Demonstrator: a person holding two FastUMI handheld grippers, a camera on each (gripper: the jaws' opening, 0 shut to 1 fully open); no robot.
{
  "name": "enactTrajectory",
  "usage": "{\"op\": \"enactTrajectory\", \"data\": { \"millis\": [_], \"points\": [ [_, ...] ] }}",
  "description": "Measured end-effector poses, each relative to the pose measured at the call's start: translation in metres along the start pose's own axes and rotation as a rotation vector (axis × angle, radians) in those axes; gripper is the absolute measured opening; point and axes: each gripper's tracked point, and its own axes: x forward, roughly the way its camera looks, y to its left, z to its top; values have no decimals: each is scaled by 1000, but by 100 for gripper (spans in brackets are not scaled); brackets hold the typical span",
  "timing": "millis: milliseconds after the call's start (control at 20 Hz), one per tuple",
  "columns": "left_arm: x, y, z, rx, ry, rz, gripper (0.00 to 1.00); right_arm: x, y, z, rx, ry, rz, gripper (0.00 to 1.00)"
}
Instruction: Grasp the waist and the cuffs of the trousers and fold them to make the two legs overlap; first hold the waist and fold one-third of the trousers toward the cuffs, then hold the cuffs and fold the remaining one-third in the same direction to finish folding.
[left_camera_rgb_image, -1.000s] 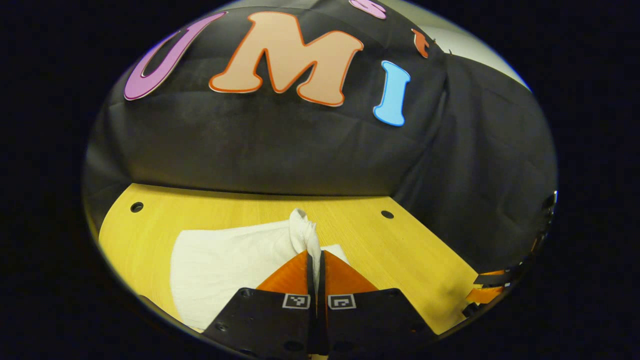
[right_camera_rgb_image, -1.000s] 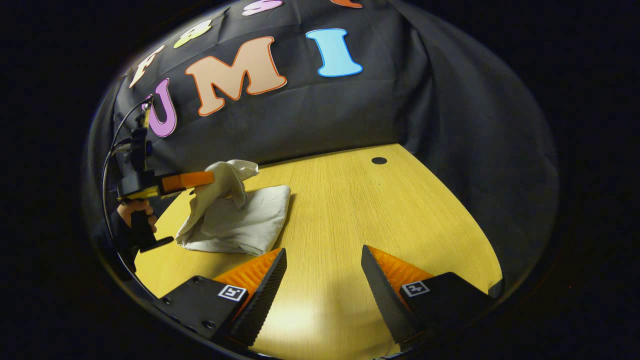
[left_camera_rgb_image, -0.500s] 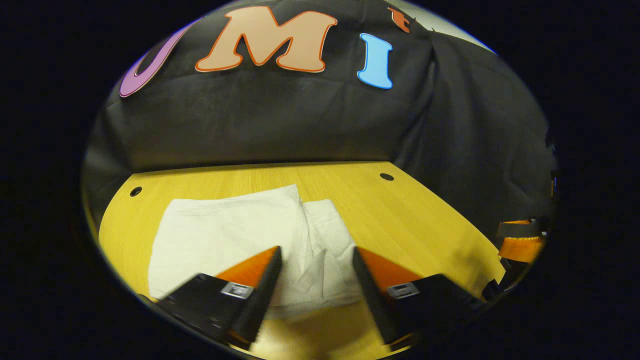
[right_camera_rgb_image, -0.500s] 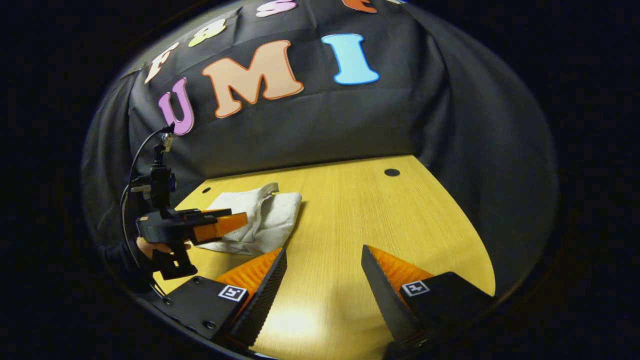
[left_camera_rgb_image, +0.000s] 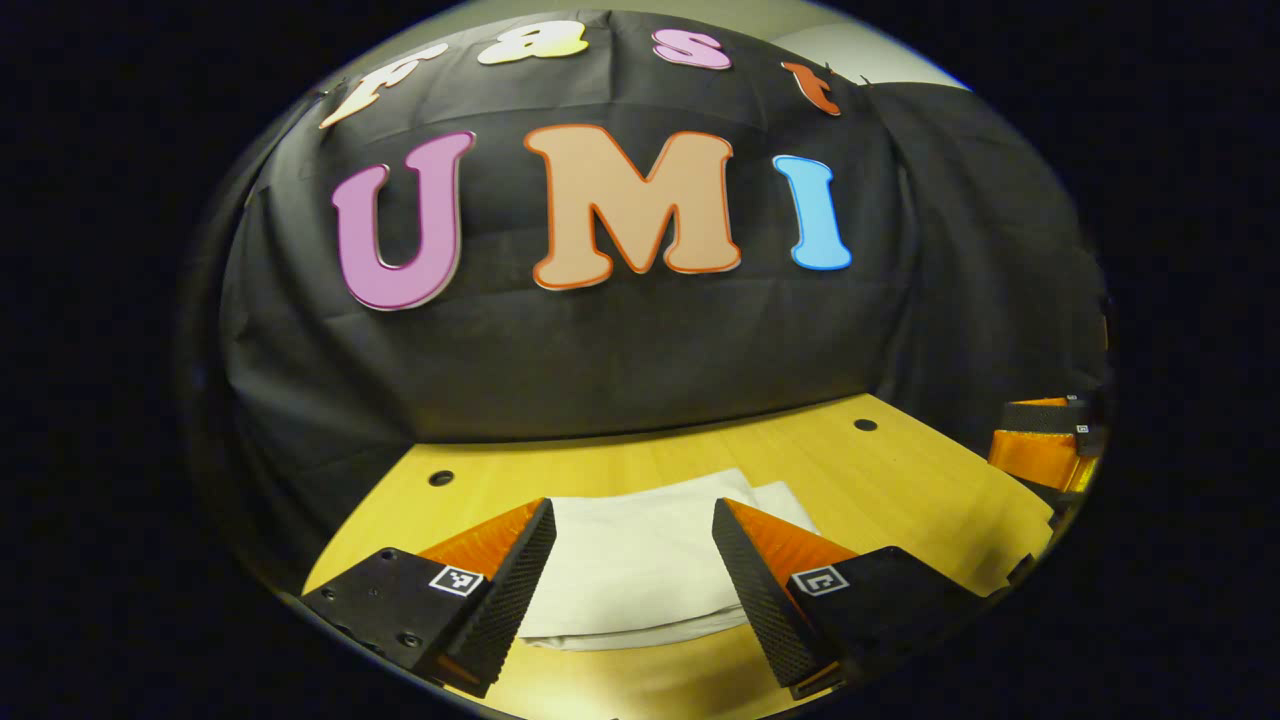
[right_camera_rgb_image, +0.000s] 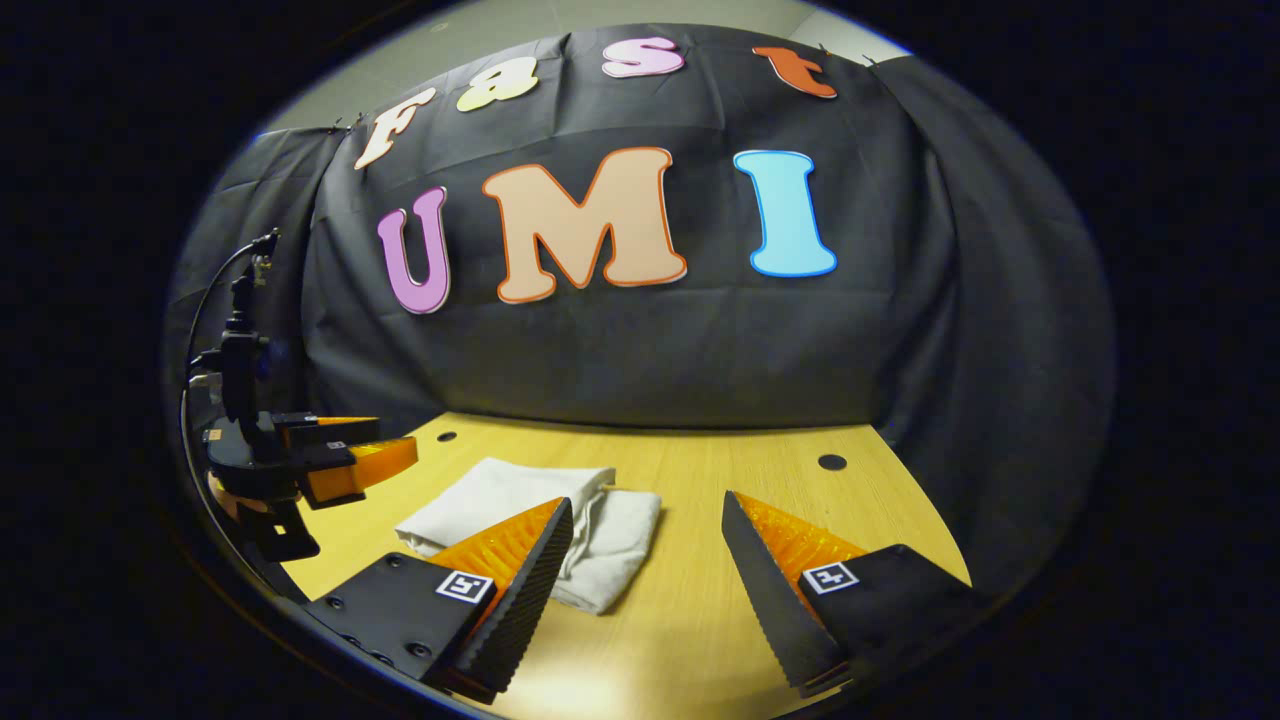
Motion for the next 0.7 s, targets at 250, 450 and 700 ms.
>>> {"op": "enactTrajectory", "data": {
  "millis": [250,450,700],
  "points": [
    [-27,70,31,35,-58,124,95,12,29,39,-23,-137,-43,96],
    [-50,103,48,38,-146,178,96,16,53,54,-37,-191,-55,96],
    [-55,123,36,-6,-144,178,96,17,71,62,-65,-216,-76,96]
  ]
}}
